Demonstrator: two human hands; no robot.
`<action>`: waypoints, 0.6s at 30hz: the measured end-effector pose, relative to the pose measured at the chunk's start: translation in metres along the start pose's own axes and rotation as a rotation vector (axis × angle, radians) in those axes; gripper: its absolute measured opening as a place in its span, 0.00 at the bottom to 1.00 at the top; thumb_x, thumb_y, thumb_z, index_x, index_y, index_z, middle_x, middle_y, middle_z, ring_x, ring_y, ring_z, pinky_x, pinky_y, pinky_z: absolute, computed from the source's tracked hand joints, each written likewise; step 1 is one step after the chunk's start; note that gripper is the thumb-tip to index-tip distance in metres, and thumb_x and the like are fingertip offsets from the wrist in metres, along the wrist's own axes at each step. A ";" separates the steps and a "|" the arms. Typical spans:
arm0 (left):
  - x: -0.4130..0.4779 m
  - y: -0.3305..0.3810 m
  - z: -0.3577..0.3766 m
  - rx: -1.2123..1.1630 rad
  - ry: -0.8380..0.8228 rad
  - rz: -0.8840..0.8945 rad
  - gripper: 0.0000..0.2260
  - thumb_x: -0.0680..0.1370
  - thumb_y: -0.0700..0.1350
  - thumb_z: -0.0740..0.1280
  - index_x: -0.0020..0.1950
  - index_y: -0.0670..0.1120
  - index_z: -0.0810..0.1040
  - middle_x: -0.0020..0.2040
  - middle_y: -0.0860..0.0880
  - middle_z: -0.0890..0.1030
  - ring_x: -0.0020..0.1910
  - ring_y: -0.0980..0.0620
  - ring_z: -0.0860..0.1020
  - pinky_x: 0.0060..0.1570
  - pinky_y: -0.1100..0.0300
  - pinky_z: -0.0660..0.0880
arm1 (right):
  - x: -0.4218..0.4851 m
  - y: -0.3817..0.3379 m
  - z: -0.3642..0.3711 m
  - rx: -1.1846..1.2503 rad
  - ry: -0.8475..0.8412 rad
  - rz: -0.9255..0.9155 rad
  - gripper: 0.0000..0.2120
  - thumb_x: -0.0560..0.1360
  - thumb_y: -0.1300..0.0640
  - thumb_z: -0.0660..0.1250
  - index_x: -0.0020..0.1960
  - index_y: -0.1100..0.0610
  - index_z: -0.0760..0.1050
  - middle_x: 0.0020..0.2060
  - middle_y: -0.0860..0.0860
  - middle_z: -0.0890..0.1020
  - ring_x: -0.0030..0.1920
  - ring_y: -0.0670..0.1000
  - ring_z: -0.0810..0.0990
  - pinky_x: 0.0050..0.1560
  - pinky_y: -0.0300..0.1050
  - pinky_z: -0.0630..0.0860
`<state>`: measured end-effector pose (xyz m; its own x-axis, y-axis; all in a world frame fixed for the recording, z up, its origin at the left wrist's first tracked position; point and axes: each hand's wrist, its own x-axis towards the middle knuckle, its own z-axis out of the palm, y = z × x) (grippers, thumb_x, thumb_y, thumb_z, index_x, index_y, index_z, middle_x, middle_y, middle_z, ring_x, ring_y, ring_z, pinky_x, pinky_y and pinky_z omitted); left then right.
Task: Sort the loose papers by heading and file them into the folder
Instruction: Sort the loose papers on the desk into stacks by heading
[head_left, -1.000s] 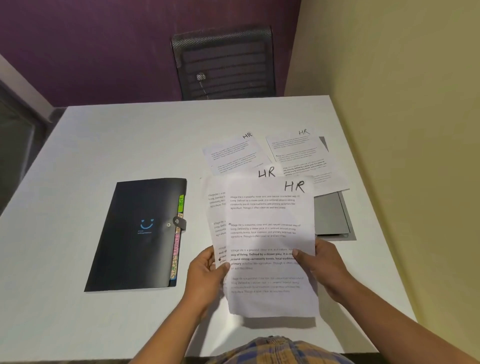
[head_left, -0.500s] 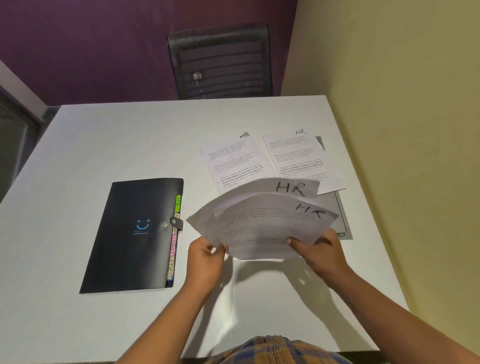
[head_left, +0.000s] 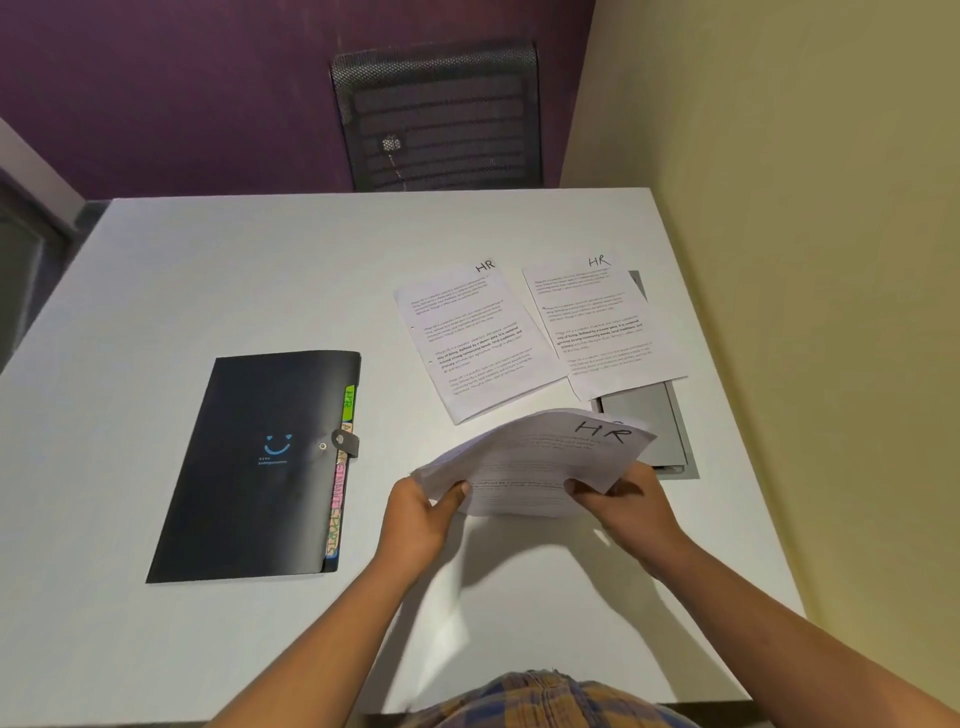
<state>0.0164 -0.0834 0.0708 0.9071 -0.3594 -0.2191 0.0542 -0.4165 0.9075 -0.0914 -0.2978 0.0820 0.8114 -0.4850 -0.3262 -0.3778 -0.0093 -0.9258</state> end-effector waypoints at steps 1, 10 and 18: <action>0.000 0.000 0.000 -0.007 0.004 -0.030 0.04 0.77 0.38 0.70 0.49 0.41 0.84 0.36 0.53 0.85 0.42 0.53 0.83 0.38 0.62 0.77 | 0.000 0.002 -0.001 -0.018 0.002 0.009 0.10 0.74 0.66 0.71 0.51 0.52 0.82 0.43 0.45 0.87 0.45 0.44 0.85 0.45 0.36 0.79; 0.008 0.013 -0.009 -0.183 0.003 -0.142 0.05 0.78 0.40 0.69 0.48 0.50 0.83 0.43 0.54 0.87 0.42 0.55 0.85 0.42 0.60 0.80 | 0.018 -0.006 0.002 0.033 0.045 0.043 0.06 0.76 0.63 0.71 0.50 0.55 0.84 0.44 0.50 0.88 0.46 0.52 0.87 0.49 0.50 0.83; 0.021 0.008 -0.019 -0.111 0.073 -0.153 0.08 0.81 0.47 0.65 0.45 0.48 0.81 0.40 0.51 0.86 0.39 0.52 0.84 0.41 0.50 0.81 | 0.048 -0.018 0.016 0.245 -0.028 0.151 0.06 0.78 0.65 0.68 0.54 0.63 0.81 0.46 0.54 0.88 0.47 0.54 0.87 0.47 0.44 0.82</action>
<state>0.0436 -0.0782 0.0806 0.9123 -0.2360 -0.3346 0.2356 -0.3659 0.9004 -0.0386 -0.3063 0.0802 0.7676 -0.4403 -0.4657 -0.3792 0.2739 -0.8839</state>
